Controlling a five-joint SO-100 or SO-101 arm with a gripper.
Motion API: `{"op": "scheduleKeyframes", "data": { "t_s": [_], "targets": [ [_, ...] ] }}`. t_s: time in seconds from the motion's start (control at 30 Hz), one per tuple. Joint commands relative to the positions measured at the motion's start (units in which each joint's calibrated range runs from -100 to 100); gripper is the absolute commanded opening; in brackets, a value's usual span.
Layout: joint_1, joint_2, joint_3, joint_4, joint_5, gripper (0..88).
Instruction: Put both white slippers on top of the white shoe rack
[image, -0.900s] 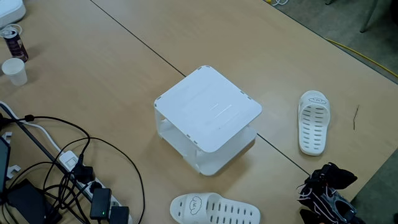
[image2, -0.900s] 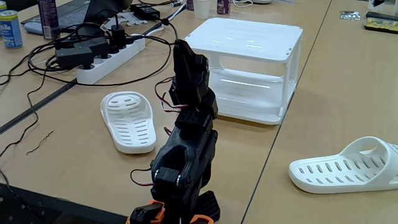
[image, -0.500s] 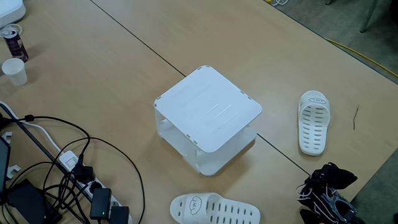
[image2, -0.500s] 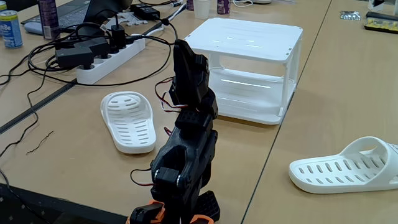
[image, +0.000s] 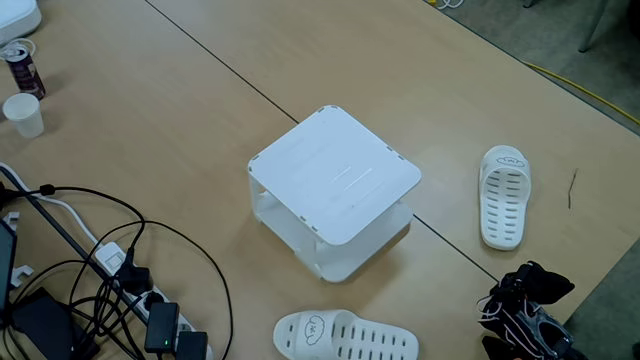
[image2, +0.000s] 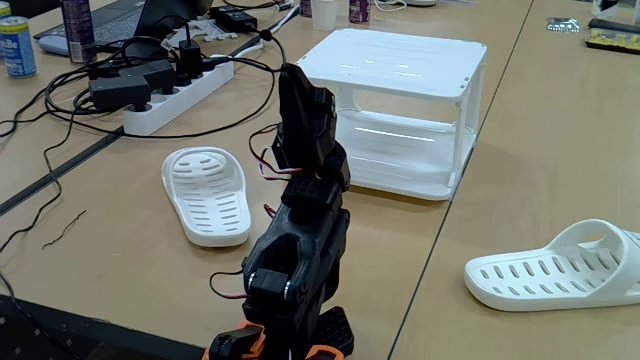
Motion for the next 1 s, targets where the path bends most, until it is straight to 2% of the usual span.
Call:
{"op": "scheduleKeyframes", "data": {
  "t_s": [0.0, 0.33, 0.97],
  "targets": [
    [0.2, 0.8, 0.4, 2.5, 0.4, 0.7],
    [3.0, 0.4, -3.9, 21.7, 0.4, 0.7],
    [3.7, 0.8, -41.0, 82.7, 0.4, 0.7]
  ]
}}
